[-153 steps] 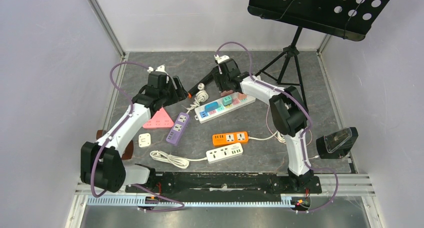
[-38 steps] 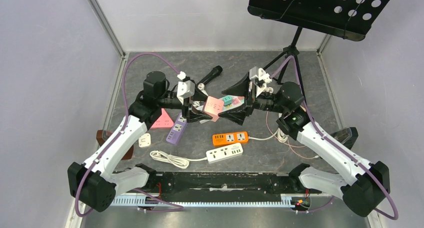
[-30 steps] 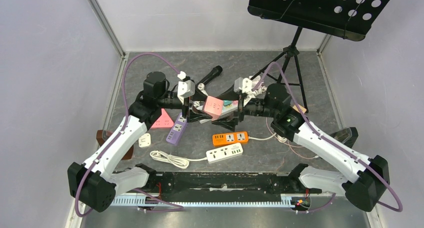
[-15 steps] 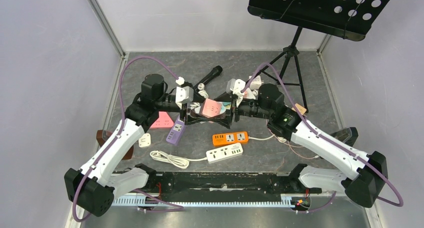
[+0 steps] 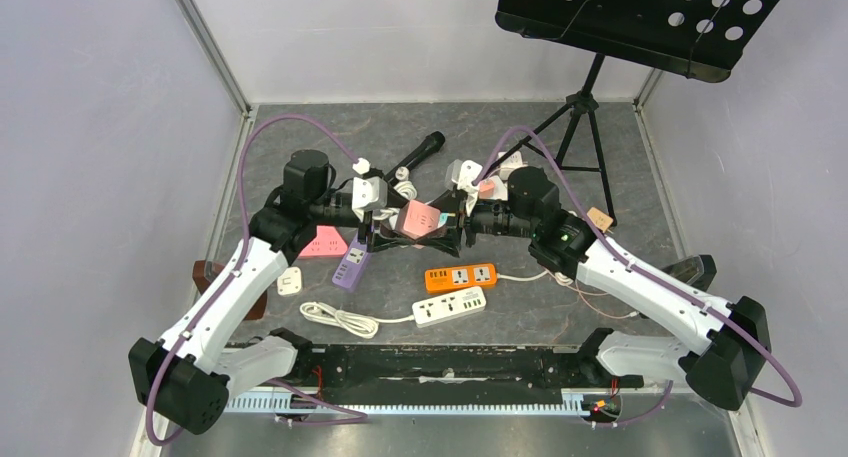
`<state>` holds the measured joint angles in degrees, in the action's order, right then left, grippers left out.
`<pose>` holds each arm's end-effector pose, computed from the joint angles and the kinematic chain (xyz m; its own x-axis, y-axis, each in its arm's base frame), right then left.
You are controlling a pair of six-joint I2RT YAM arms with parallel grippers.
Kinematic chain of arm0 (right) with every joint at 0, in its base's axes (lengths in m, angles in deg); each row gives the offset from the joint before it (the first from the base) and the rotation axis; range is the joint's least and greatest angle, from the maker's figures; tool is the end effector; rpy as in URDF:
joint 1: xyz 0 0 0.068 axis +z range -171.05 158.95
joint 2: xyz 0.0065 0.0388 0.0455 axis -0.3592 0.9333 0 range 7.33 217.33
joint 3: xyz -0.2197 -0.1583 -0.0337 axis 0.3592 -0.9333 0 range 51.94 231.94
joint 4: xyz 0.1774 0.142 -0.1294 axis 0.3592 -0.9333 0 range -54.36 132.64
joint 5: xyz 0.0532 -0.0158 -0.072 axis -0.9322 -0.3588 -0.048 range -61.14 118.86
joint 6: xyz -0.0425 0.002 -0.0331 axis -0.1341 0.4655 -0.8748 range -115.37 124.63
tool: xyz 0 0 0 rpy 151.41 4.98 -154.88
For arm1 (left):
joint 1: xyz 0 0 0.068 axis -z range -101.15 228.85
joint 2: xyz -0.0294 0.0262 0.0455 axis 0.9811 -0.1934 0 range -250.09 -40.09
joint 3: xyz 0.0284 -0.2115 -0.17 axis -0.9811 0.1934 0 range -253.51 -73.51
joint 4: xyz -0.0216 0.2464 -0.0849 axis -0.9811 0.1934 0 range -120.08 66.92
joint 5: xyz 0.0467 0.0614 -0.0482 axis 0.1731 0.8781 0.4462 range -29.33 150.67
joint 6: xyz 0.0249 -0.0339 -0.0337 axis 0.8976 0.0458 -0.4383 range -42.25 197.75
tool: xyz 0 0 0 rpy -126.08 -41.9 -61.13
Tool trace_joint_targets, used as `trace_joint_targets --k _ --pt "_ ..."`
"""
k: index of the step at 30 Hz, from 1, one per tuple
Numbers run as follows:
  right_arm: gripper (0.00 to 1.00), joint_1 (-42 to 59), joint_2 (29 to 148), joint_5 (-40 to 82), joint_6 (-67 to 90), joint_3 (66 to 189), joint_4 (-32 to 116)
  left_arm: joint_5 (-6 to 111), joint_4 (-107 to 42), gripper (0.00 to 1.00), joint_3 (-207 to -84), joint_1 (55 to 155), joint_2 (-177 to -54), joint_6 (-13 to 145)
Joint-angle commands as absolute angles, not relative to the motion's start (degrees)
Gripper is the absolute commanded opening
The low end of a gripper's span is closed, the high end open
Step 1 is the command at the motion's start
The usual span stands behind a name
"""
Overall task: Insert the plug
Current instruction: Pick up the plug from the center of the board.
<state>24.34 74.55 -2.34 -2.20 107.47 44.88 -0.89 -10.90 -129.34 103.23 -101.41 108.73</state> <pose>0.1786 0.2072 0.3489 0.0007 -0.1442 -0.9896 -0.9747 0.2213 -0.0329 0.1927 -0.1216 0.3434 0.1498 0.2012 -0.9680 0.9882 0.0004 0.1530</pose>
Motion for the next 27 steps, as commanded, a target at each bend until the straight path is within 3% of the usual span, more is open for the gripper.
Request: trace_joint_targets --k 1,3,5,15,25,26,27 --pt "0.00 23.77 74.04 3.15 1.36 109.95 50.71 -2.76 -9.13 0.33 -129.18 103.99 -99.78 113.17" --pt "0.00 23.77 73.51 3.60 1.45 109.58 51.51 -2.18 -7.60 0.47 -129.73 104.01 -100.09 113.54" --pt "0.00 23.77 73.19 3.80 1.53 109.50 51.72 -1.93 -6.35 0.50 -130.10 103.99 -100.19 114.17" --pt "0.00 23.77 73.16 3.95 1.22 109.58 50.65 3.66 -2.12 0.56 -131.22 103.99 -97.66 117.08" --pt "0.00 23.77 72.79 -3.72 -1.16 110.30 47.72 4.79 3.58 0.58 -133.61 103.93 -97.21 122.14" --pt "0.00 23.77 72.70 -4.22 -1.24 110.26 47.58 5.01 3.58 0.59 -133.62 103.92 -97.26 121.99" --pt "0.00 23.77 72.67 -4.49 -1.34 110.26 47.48 4.97 3.58 0.67 -133.71 103.98 -97.25 121.84"
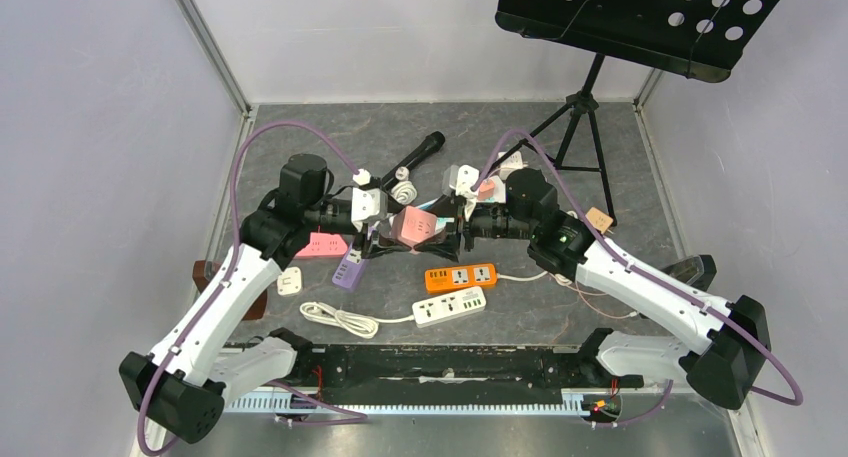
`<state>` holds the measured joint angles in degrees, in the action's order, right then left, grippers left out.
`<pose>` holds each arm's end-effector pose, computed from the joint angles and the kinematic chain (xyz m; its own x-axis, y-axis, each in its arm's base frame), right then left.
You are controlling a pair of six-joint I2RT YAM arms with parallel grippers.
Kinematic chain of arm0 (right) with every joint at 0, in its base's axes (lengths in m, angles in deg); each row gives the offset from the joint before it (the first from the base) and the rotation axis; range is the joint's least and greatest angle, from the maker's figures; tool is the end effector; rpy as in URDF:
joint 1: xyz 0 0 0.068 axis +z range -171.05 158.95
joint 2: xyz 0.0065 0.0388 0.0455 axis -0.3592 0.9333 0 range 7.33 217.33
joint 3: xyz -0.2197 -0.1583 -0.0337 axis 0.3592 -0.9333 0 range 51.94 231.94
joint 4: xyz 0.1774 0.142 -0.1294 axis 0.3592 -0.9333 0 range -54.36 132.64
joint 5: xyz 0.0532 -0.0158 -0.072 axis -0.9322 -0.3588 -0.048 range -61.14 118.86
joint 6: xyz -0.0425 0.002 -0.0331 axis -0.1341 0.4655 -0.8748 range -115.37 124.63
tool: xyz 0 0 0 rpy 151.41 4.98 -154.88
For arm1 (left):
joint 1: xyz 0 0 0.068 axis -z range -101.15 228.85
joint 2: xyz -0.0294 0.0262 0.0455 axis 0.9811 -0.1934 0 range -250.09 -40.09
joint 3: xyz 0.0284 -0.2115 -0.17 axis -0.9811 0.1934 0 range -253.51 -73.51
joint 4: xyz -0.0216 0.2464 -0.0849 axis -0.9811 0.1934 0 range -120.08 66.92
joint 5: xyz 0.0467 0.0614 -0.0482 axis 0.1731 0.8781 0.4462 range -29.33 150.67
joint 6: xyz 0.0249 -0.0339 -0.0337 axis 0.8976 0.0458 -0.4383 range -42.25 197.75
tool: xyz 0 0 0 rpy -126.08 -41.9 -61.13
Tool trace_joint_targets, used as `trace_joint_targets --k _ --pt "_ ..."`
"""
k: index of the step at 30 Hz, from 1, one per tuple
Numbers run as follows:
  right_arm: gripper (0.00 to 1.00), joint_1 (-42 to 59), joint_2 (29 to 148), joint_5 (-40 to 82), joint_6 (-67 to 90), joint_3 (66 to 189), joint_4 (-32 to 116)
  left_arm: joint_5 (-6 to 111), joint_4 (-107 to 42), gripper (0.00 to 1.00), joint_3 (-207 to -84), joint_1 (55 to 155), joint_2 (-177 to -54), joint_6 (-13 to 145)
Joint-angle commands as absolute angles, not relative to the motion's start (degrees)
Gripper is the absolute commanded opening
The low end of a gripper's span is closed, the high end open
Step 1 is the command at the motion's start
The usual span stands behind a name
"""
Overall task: Insert the plug
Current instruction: Pick up the plug from the center of the board.
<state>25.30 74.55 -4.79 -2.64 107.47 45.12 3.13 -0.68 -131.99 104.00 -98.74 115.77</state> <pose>0.1737 0.2105 0.3494 0.0145 -0.1375 -0.9904 -0.9860 0.1626 -0.0370 0.1764 -0.1159 0.3523 0.1977 0.2723 -0.9417 0.9782 0.0078 0.2076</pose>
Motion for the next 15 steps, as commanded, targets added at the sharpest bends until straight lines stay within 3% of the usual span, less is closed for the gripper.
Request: trace_joint_targets --k 1,10,15 --pt "0.00 23.77 72.64 -4.69 -1.49 110.23 47.33 4.95 3.53 0.78 -133.79 103.96 -97.30 121.71" --pt "0.00 23.77 73.57 -2.36 -3.98 111.91 43.49 7.79 6.95 0.81 -135.35 103.90 -97.31 120.49" --pt "0.00 23.80 74.71 -1.46 -4.04 112.29 43.38 18.47 6.27 0.82 -135.46 103.90 -95.58 116.47"
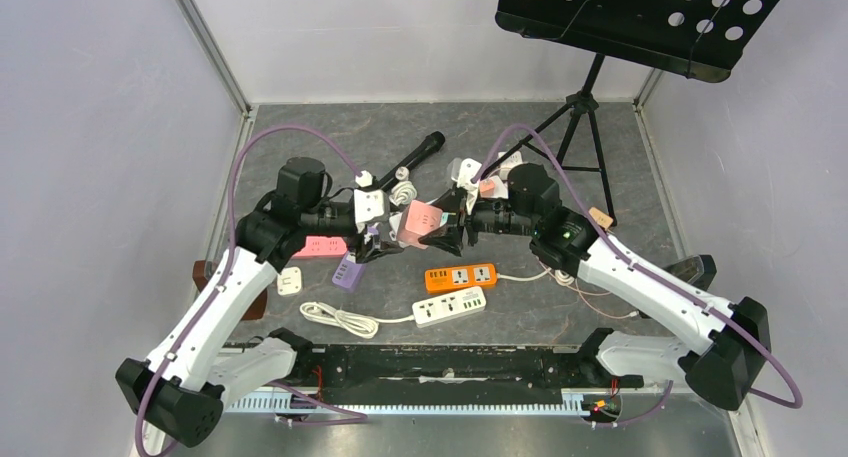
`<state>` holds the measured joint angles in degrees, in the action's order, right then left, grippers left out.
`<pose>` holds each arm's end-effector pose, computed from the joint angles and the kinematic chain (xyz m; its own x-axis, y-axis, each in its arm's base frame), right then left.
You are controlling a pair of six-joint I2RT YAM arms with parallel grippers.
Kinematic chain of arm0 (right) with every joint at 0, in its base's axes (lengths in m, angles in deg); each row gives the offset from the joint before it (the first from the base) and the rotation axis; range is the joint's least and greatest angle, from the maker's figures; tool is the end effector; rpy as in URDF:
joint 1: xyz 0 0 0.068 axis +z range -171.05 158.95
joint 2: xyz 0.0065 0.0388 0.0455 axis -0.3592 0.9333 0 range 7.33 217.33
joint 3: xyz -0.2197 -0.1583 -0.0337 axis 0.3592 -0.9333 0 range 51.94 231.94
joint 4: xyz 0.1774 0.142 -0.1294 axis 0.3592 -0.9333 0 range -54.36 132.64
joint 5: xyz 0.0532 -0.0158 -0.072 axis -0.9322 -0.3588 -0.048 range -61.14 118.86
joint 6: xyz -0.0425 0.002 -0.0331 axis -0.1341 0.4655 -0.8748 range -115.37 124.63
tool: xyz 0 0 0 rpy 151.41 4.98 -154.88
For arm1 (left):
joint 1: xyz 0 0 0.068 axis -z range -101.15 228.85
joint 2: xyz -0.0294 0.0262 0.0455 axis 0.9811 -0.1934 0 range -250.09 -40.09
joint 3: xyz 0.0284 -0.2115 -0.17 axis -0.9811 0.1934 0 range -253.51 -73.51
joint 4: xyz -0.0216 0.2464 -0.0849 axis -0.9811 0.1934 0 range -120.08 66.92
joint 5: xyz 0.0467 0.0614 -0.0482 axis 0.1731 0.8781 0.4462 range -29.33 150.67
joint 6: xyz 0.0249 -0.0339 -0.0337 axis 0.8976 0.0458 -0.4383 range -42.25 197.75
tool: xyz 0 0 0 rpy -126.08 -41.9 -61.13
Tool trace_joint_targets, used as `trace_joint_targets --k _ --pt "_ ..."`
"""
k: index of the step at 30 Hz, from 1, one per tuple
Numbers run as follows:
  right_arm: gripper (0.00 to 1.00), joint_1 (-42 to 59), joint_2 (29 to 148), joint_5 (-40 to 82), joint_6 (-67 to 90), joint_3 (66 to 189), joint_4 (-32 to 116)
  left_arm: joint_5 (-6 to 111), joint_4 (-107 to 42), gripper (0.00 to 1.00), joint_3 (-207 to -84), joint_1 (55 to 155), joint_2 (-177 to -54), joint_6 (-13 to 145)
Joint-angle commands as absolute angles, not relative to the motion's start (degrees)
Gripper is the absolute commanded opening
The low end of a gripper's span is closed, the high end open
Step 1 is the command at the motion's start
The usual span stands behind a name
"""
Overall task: Insert the plug
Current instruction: Pick up the plug from the center of the board, then insert the plug into the socket.
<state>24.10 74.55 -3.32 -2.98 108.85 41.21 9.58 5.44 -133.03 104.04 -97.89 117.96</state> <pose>0.1781 0.2059 0.3509 -0.0140 -0.1730 -0.9848 -0.9783 0.2060 -0.0223 0.1716 -0.1112 0.3506 0.1659 0.3700 -0.9141 0.9760 0.0710 0.2058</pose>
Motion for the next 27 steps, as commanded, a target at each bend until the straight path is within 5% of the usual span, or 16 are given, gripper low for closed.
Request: trace_joint_targets --k 1,9,14,27 --pt "0.00 23.77 74.99 -0.77 -4.16 112.33 43.50 21.48 5.80 0.82 -135.60 103.93 -94.99 114.81" --pt "0.00 25.50 86.17 3.92 -4.58 117.06 46.51 46.74 2.83 0.82 -137.49 103.98 -87.10 101.96" --pt "0.00 28.37 96.46 7.50 -5.32 122.10 48.70 65.20 -2.75 0.95 -134.59 103.98 -79.95 82.72" --pt "0.00 30.23 118.93 10.31 -3.07 132.61 55.55 66.65 -3.66 1.00 -129.65 103.92 -72.91 73.71"
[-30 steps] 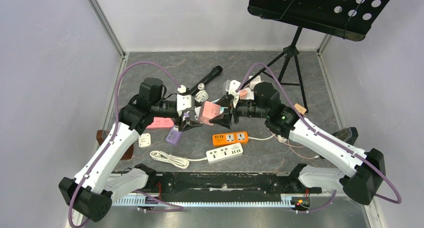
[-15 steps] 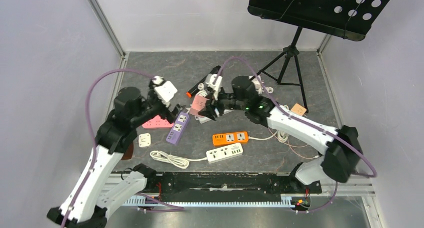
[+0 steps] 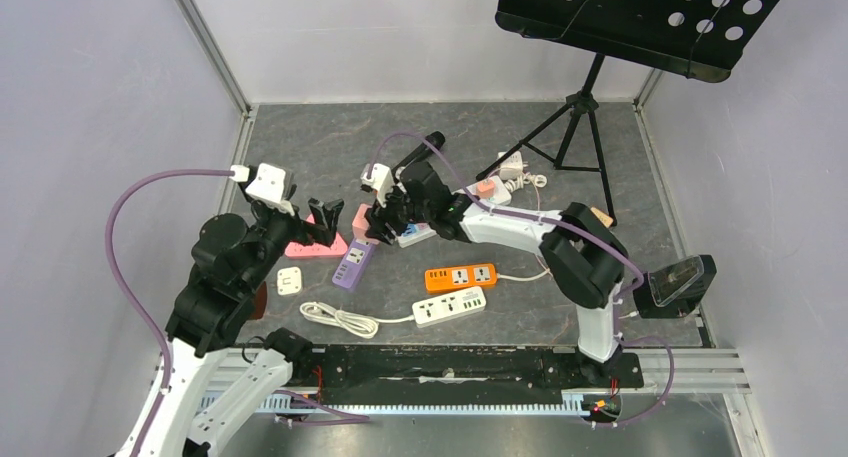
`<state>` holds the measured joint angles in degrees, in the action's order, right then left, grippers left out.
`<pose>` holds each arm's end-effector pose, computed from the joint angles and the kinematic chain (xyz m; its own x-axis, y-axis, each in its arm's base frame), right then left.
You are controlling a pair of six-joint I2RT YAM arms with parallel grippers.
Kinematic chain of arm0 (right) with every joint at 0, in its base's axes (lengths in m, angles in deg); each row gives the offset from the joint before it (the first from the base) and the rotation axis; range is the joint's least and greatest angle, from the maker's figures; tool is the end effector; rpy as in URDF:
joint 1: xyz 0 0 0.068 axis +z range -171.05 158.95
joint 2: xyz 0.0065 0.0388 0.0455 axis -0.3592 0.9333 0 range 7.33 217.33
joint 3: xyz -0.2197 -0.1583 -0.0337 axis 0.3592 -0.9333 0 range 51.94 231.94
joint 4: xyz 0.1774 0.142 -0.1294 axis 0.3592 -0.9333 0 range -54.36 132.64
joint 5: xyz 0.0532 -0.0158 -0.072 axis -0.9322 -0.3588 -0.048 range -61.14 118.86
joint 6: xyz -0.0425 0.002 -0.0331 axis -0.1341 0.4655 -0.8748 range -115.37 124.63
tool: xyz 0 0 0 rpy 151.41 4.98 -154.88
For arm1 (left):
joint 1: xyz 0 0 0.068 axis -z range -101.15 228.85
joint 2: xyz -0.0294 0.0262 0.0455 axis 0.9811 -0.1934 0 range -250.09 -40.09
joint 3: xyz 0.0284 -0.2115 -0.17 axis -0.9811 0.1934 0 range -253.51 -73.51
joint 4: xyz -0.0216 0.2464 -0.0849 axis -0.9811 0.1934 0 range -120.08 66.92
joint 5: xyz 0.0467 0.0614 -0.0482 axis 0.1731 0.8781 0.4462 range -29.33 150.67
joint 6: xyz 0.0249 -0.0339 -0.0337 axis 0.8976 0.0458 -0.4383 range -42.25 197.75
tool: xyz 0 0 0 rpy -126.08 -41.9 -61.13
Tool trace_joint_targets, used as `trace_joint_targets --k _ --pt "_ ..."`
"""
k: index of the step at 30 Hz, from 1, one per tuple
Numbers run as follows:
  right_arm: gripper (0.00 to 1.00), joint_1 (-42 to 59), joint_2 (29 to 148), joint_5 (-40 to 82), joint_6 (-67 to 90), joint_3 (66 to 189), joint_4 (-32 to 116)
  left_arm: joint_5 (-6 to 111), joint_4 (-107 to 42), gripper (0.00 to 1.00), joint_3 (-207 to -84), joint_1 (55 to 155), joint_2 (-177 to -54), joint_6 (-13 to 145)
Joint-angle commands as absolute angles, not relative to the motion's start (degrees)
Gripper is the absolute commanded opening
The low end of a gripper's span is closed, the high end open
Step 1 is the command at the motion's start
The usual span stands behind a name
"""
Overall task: Insert the plug
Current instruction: Insert the plug into the socket.
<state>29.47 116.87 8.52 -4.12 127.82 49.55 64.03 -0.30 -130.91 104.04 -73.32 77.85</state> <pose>0.2711 0.3485 0.2281 -0.1427 -0.3976 -0.9064 -0.9539 0.2995 0.0188 0.0980 -0.0437 0.4026 -0.0878 0.0432 -0.9952 0.3723 0.9281 0.0074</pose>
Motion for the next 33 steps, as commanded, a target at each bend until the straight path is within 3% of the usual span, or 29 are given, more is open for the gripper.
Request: trace_joint_targets --k 1,33 --pt "0.00 30.28 119.52 10.34 -2.70 132.71 55.93 66.49 -3.31 1.00 -129.75 103.97 -73.11 73.63" --pt "0.00 30.23 126.19 10.75 0.22 140.61 40.65 67.23 -2.76 1.00 -129.01 103.93 -75.85 75.36"
